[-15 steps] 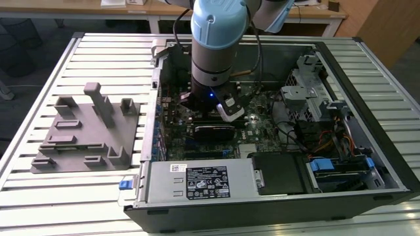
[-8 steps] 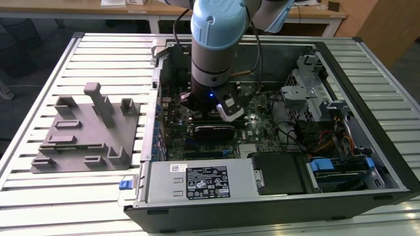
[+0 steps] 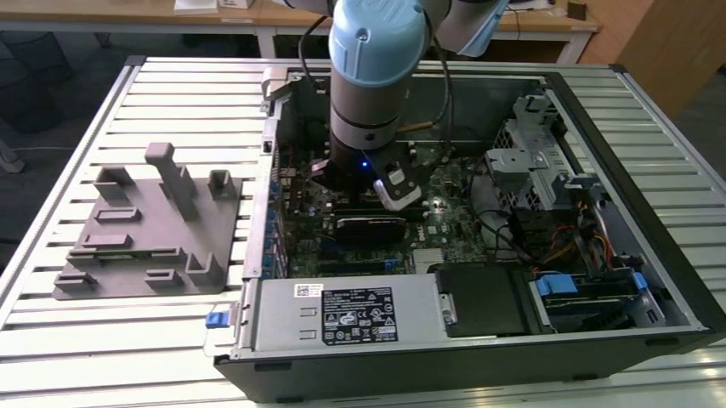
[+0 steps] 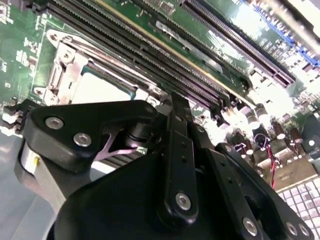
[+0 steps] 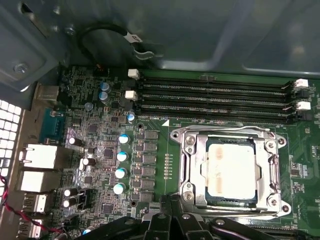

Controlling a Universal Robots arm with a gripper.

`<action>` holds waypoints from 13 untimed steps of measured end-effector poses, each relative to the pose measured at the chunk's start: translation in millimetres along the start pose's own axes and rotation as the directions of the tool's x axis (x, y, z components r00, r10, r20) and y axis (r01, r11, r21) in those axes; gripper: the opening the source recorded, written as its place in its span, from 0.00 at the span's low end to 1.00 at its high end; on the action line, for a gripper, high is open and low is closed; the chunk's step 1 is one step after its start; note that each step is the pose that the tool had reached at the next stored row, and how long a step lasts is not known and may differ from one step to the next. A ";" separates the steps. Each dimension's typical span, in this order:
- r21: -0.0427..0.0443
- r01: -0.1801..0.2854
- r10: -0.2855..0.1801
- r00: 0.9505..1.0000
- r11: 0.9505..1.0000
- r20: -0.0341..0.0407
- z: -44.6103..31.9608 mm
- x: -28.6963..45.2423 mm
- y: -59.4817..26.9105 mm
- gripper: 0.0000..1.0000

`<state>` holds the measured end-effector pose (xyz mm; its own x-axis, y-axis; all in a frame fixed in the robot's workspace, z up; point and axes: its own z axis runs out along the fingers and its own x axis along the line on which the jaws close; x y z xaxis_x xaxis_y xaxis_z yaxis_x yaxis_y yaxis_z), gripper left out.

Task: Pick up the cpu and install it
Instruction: 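Install the second cpu locking lever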

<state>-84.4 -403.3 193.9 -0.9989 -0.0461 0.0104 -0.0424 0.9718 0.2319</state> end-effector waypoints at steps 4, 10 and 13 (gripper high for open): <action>0.001 0.000 0.000 1.000 1.000 0.000 -8.1 0.2 1.8 0.11; 0.001 0.000 0.000 1.000 1.000 0.000 -21.0 0.3 4.9 0.11; 0.001 0.000 0.000 1.000 1.000 0.000 -23.7 0.3 5.5 0.11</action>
<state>-84.5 -403.4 218.3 -0.9989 -0.0460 0.0109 -0.0423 0.9720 0.2311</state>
